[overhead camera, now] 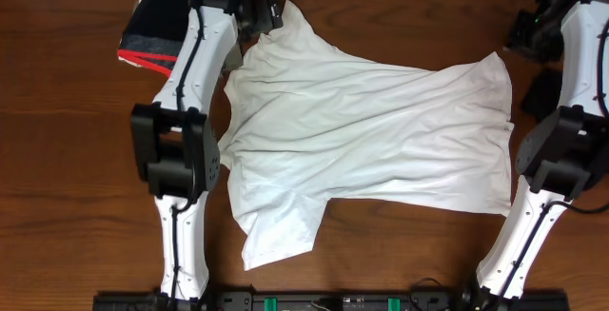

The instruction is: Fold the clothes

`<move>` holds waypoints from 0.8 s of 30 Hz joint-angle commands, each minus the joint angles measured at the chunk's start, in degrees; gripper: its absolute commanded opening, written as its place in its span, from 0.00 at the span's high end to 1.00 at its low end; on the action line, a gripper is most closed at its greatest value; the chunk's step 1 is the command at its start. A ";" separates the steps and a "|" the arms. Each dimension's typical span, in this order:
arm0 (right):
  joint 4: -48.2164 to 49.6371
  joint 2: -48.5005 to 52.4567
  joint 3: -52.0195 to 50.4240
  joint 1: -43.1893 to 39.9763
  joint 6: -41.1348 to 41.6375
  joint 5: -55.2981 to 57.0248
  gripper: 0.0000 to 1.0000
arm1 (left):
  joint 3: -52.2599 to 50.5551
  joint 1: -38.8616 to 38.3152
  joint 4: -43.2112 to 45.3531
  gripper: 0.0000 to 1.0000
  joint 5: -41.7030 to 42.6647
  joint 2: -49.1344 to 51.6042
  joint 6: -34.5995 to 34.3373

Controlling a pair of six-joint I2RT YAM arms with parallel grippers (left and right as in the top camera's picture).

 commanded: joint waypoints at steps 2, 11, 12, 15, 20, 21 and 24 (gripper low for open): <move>-3.52 -3.72 3.26 0.44 -0.31 -5.88 0.01 | 1.75 0.11 -4.98 0.02 -0.31 -8.48 0.35; -14.49 -18.12 3.26 3.04 -0.24 -4.59 0.01 | 1.73 0.13 -20.33 0.02 -0.31 -26.21 -2.27; -15.82 -19.67 3.26 3.34 -0.24 -3.78 0.01 | 1.73 0.11 -22.16 0.02 -0.31 -27.91 -2.32; -20.02 -24.79 3.23 4.22 -0.24 -0.98 0.01 | 1.55 0.11 -27.28 0.02 -0.50 -33.40 -4.72; -20.02 -34.42 -0.22 5.90 1.33 -1.60 0.01 | -0.31 0.11 -33.16 0.02 -0.50 -43.78 -7.32; -20.02 -36.57 -1.20 6.27 1.51 -1.62 0.01 | -0.81 0.11 -34.32 0.02 -0.50 -45.94 -7.48; -20.02 -42.49 -5.46 7.02 2.25 -1.64 0.01 | -2.54 0.11 -37.05 0.02 -0.48 -51.56 -7.63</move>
